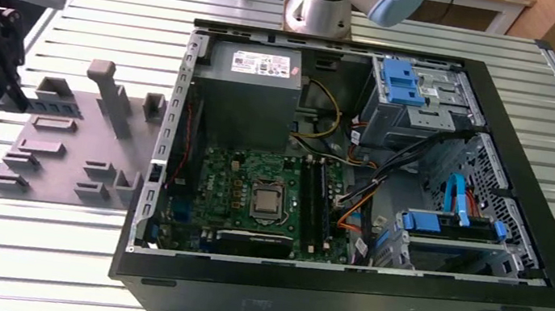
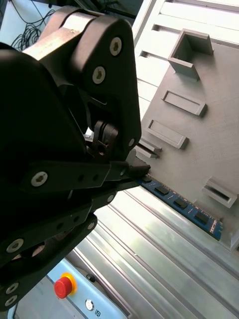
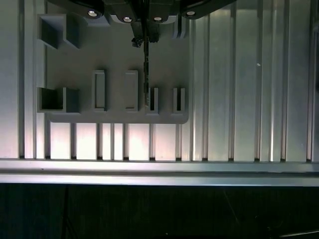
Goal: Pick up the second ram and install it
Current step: 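Pick up the second ram and move it above second insertion slot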
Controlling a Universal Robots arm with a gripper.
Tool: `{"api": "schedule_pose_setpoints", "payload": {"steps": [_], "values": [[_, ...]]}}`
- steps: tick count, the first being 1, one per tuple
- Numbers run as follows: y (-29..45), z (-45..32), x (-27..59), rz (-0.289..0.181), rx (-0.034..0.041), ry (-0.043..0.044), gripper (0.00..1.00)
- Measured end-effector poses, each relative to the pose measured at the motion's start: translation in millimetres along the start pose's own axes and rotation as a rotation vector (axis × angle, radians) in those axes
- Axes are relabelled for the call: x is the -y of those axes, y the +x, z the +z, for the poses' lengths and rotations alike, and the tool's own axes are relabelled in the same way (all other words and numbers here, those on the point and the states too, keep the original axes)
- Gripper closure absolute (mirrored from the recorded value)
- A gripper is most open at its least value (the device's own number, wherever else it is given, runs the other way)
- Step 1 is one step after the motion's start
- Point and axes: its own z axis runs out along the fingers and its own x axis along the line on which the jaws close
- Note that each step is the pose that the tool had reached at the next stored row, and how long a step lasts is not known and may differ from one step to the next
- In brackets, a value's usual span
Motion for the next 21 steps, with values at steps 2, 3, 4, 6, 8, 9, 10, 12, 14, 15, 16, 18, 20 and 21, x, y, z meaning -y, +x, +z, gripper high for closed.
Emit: {"api": "schedule_pose_setpoints", "payload": {"steps": [2, 3, 4, 6, 8, 9, 10, 12, 14, 15, 16, 18, 20, 21], "values": [[0.0, -1.3, 0.0, 0.0, -0.0001, -0.0001, 0.86], [0.0, -2.1, 0.0, 0.0, 0.0001, 0.0001, 0.86], [0.0, -3.2, 0.0, 0.0, 0.0001, 0.0, 0.86], [0.0, -5.4, -0.1, 0.0, 0.0001, 0.0001, 0.86], [-0.1, -7.7, -0.1, 0.0, 0.0001, 0.0001, 0.86], [-0.1, -8.9, -0.1, 0.0, 0.0001, 0.0001, 0.86], [-0.1, -10.3, -0.1, 0.0, 0.0001, 0.0001, 0.86], [-0.1, -12.9, -0.1, 0.0, 0.0001, 0.0001, 0.86], [-0.1, -15.3, -0.1, 0.0, 0.0001, 0.0001, 0.86], [-0.1, -16.4, -0.1, 0.0, 0.0001, 0.0001, 0.86], [-0.1, -17.5, -0.1, 0.0, 0.0001, 0.0001, 0.86], [-0.2, -19.6, -0.1, 0.0, 0.0002, 0.0002, 0.86], [-0.2, -22.3, -0.2, 0.0, 0.0001, 0.0002, 0.86], [-0.2, -23.5, -0.2, 0.0, 0.0001, 0.0001, 0.86]]}}
